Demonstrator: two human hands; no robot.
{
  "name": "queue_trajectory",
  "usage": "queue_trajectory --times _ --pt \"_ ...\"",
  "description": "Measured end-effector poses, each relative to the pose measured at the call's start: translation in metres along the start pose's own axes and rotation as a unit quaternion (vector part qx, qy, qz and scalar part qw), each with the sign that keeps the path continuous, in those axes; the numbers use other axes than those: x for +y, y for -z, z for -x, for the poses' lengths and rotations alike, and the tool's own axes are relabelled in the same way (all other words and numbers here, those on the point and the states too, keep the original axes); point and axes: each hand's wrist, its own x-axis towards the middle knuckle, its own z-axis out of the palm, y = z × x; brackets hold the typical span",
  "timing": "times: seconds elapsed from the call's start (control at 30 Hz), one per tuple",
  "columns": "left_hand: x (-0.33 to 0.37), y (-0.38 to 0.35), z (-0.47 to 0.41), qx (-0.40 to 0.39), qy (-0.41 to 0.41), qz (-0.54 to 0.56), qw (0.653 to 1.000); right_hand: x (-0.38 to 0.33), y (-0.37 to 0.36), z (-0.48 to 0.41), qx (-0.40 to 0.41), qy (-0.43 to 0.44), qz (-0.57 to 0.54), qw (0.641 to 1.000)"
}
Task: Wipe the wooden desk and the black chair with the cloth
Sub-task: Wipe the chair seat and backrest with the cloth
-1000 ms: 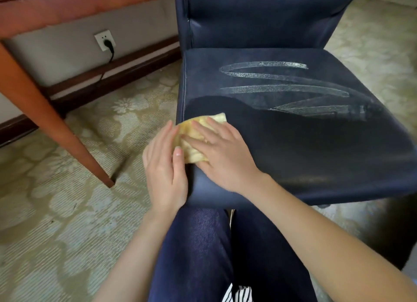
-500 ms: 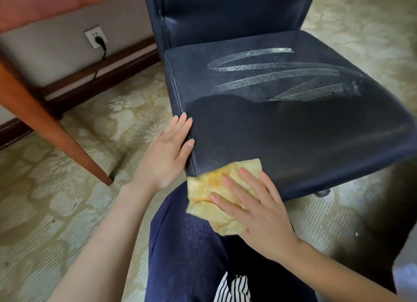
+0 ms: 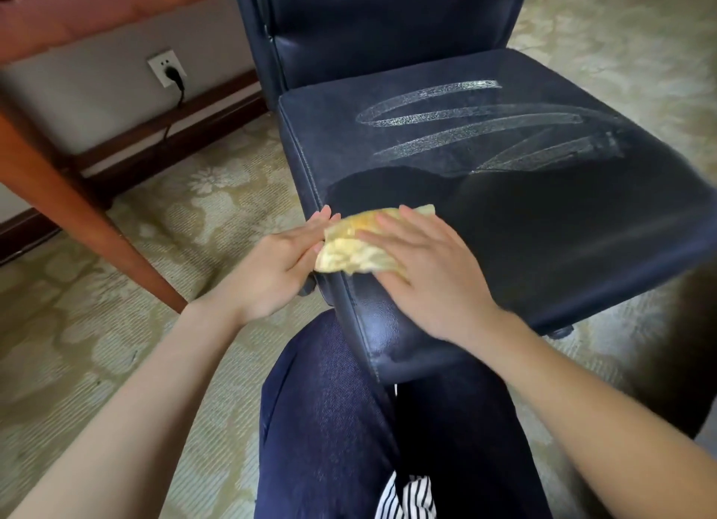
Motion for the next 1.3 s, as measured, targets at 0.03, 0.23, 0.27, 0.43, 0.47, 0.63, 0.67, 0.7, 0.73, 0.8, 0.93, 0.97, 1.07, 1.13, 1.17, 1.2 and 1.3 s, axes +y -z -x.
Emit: queue_trajectory --times 0.03,0.23,0.27,0.43,0.47,0.63,0.67,0.7,0.73,0.8,0.93,0.97,1.07,1.13,1.17,1.2,1.3 --pt "0.000 -0.001 0.000 -0.003 0.001 -0.009 1.000 0.004 0.001 -0.016 -0.006 -0.014 -0.009 1.000" --pt "0.006 -0.011 0.001 0.019 0.019 -0.024 0.999 0.020 -0.003 -0.063 -0.015 -0.057 -0.015 0.998" --pt "0.007 -0.012 0.001 0.021 0.026 -0.029 0.999 0.019 -0.004 -0.060 -0.010 -0.048 -0.005 0.999" --pt "0.007 -0.022 0.003 0.046 0.082 -0.064 0.993 0.003 -0.010 -0.014 0.022 -0.039 0.002 0.999" --pt "0.008 -0.025 0.004 0.053 0.091 -0.063 0.992 -0.002 -0.011 -0.001 0.035 -0.032 0.000 0.999" --pt "0.012 -0.033 0.008 0.099 0.091 0.060 0.989 -0.018 -0.029 0.060 0.121 0.013 0.030 0.992" --pt "0.014 -0.033 0.008 0.105 0.095 0.088 0.986 -0.017 -0.036 0.071 0.130 0.024 0.040 0.990" --pt "0.016 -0.033 0.007 0.111 0.103 0.098 0.984 -0.017 -0.044 0.081 0.138 0.035 0.051 0.988" --pt "0.017 -0.032 0.006 0.116 0.112 0.088 0.983 -0.016 -0.053 0.090 0.146 0.046 0.064 0.986" --pt "0.026 -0.033 0.003 0.131 0.107 0.037 0.985 -0.014 -0.073 0.105 0.163 0.058 0.097 0.980" --pt "0.058 -0.047 -0.003 0.095 0.010 0.026 0.995 -0.001 -0.096 0.113 0.242 0.123 0.155 0.950" --pt "0.064 -0.052 -0.004 0.071 0.002 0.014 0.997 0.007 -0.097 0.110 0.261 0.147 0.165 0.940" --pt "0.068 -0.065 -0.007 0.039 0.022 -0.080 0.996 0.034 -0.094 0.107 0.266 0.205 0.191 0.923" --pt "0.067 -0.071 -0.005 0.063 0.038 -0.121 0.990 0.052 -0.091 0.110 0.270 0.222 0.199 0.915" --pt "0.067 -0.074 -0.005 0.076 0.043 -0.132 0.987 0.062 -0.088 0.113 0.278 0.213 0.199 0.915" --pt "0.067 -0.075 -0.005 0.087 0.048 -0.145 0.984 0.073 -0.084 0.115 0.286 0.198 0.195 0.917" --pt "0.070 -0.078 -0.007 0.102 0.052 -0.165 0.980 0.111 -0.068 0.127 0.277 0.136 0.191 0.932"
